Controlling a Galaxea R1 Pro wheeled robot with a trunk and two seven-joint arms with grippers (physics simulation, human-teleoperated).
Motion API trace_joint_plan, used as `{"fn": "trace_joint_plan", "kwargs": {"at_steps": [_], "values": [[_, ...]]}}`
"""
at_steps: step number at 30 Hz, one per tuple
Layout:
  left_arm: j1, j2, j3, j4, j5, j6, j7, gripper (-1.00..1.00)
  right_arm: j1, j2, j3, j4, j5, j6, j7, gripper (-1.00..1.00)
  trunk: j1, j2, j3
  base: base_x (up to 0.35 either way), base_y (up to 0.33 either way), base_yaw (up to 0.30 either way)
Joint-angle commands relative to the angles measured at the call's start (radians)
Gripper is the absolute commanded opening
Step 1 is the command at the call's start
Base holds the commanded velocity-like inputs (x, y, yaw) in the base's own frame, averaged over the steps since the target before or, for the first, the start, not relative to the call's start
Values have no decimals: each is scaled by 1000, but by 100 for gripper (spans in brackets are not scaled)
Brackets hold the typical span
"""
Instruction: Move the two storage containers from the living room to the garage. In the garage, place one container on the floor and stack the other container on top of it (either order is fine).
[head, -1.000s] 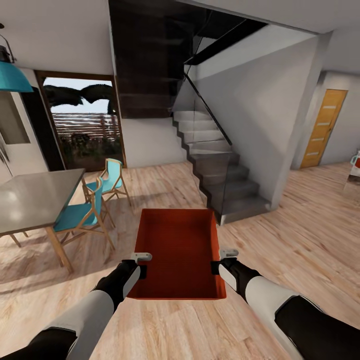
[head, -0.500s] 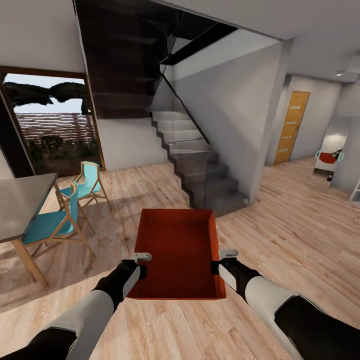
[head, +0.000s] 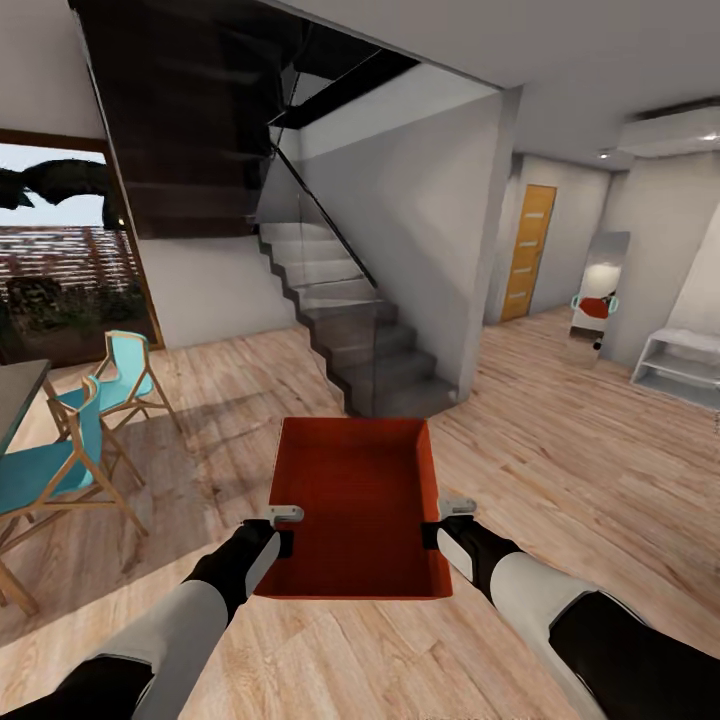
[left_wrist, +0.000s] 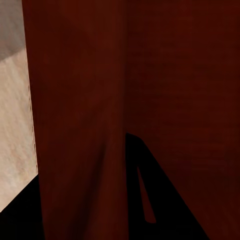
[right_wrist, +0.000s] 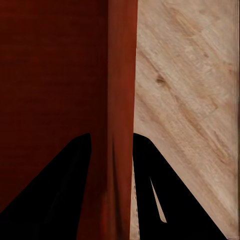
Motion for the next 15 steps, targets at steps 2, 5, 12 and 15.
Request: {"fn": "trace_joint_plan", "kwargs": {"at_steps": [2, 5, 12, 15], "values": [[0, 7, -13, 31, 8, 8, 11, -100, -2, 0, -2, -6, -2, 4, -6, -100, 1, -3, -2, 0, 0, -270], [0, 7, -13, 30, 8, 8, 11, -100, -2, 0, -2, -6, -2, 4, -6, -100, 1, -3, -2, 0, 0, -270], [0, 7, -13, 28, 8, 8, 11, -100, -2, 0, -2, -6, -2, 4, -6, -100, 1, -3, -2, 0, 0, -270], [0, 7, -13, 26, 8, 8, 11, -100, -2, 0, -2, -6, -2, 4, -6, -100, 1, -3, -2, 0, 0, -270]]}}
